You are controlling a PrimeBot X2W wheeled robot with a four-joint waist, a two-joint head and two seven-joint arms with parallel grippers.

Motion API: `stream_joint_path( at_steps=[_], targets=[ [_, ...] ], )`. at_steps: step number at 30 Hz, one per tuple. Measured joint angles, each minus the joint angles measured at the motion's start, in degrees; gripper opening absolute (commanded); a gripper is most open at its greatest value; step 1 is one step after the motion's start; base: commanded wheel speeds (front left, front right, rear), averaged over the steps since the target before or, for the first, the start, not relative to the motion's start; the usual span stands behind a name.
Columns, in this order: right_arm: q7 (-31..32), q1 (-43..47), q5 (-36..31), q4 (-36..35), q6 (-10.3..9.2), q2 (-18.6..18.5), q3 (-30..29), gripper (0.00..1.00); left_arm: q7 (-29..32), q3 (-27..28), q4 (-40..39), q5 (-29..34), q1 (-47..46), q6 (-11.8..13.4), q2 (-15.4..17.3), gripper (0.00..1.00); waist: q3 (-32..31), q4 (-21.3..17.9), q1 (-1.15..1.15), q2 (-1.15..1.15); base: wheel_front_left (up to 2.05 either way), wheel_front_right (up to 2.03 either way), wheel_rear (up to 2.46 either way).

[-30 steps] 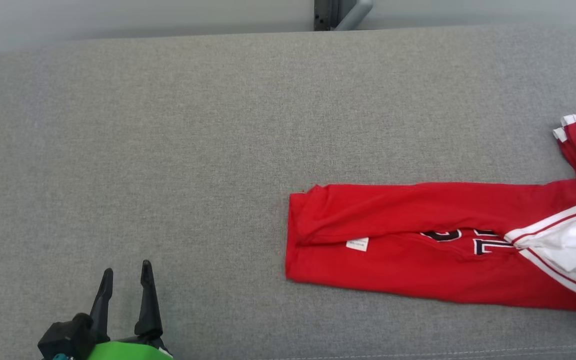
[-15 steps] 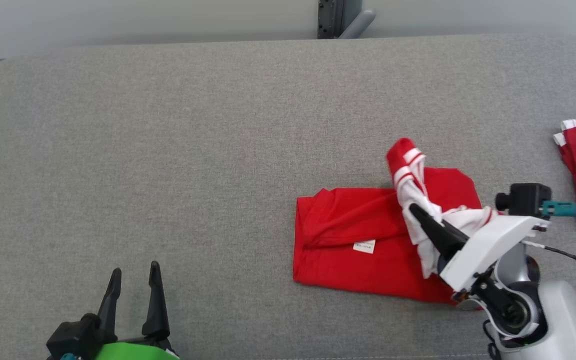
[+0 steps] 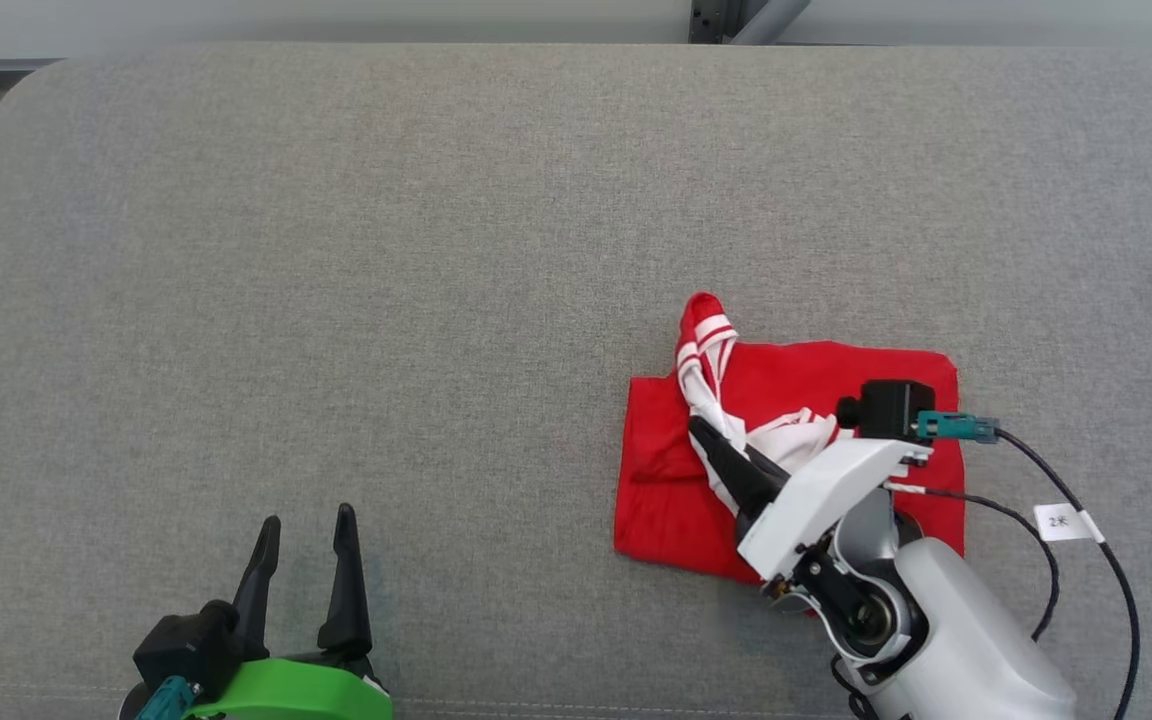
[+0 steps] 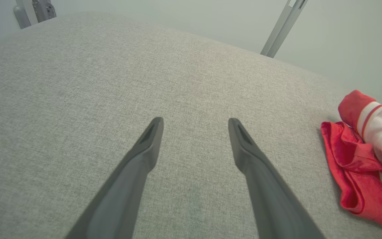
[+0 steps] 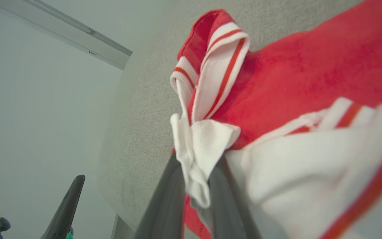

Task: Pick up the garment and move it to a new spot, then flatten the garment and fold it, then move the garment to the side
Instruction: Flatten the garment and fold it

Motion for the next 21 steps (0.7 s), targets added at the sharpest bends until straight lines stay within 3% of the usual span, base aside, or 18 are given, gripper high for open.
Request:
stream_joint_path(
  at_steps=[2,3,4,5,9,13,16,17,18,19,21],
  targets=[
    [-1.4,-1.5,0.4,2.0,0.01,0.0,2.1,0.00,0.0,0.1,0.3,0.0,0.0,0.0,0.0,1.00,-0.2,-0.1,0.00,0.00,0.00,0.00,0.00],
    [-2.1,-2.1,0.0,2.8,0.00,0.0,3.2,0.14,0.0,0.3,0.4,0.0,0.0,0.0,-0.1,1.00,-0.3,-0.2,0.00,0.00,0.00,0.00,0.00],
    [-2.7,-2.5,-0.5,3.2,0.00,0.0,4.2,0.44,0.0,0.4,0.6,0.0,0.0,0.0,-0.1,1.00,-0.4,-0.4,0.00,0.00,0.00,0.00,0.00],
    [-3.4,-2.7,-0.5,3.2,0.01,0.1,4.9,1.00,0.0,0.5,0.7,0.0,0.0,0.0,0.0,1.00,-0.6,-0.6,0.00,0.00,0.00,0.00,0.00],
    [-7.4,-2.6,-3.5,0.7,0.01,0.1,5.2,1.00,0.1,1.1,1.1,-0.3,0.5,0.3,0.5,1.00,-1.1,-1.9,0.00,0.00,0.00,0.00,0.00],
    [-9.9,1.0,-10.1,-8.7,0.02,-1.0,2.6,1.00,0.5,2.3,0.1,-0.9,1.5,0.9,1.4,1.00,-1.6,-3.5,0.00,0.00,0.00,0.00,0.00],
    [-10.8,4.6,-16.1,-15.2,0.02,-5.2,-2.1,1.00,0.6,3.3,-0.9,-1.3,1.9,1.4,2.2,1.00,-1.7,-5.0,0.00,0.00,0.00,0.00,0.00],
    [-11.2,5.7,-17.1,-16.7,0.02,-5.9,-4.4,0.47,0.7,3.3,-1.4,-1.3,2.0,1.4,2.3,1.00,-1.7,-5.4,0.00,0.00,0.00,0.00,0.00],
    [-11.3,6.7,-17.4,-17.5,0.00,-6.1,-6.5,0.47,0.8,3.1,-1.8,-1.2,2.0,1.5,2.3,1.00,-1.6,-5.9,0.00,0.00,0.00,0.00,0.00],
    [-11.4,7.6,-20.0,-17.6,0.01,-7.0,-7.3,0.00,0.9,2.9,-2.1,-1.2,2.0,1.5,2.3,1.00,-1.4,-6.2,0.00,0.00,0.00,0.00,0.00],
    [-11.5,9.1,-24.0,-14.9,0.01,-7.4,-9.5,0.00,1.4,2.6,-2.6,-1.2,2.0,1.5,2.5,1.00,-0.6,-6.8,0.00,0.00,0.00,0.00,0.00]
  ],
)
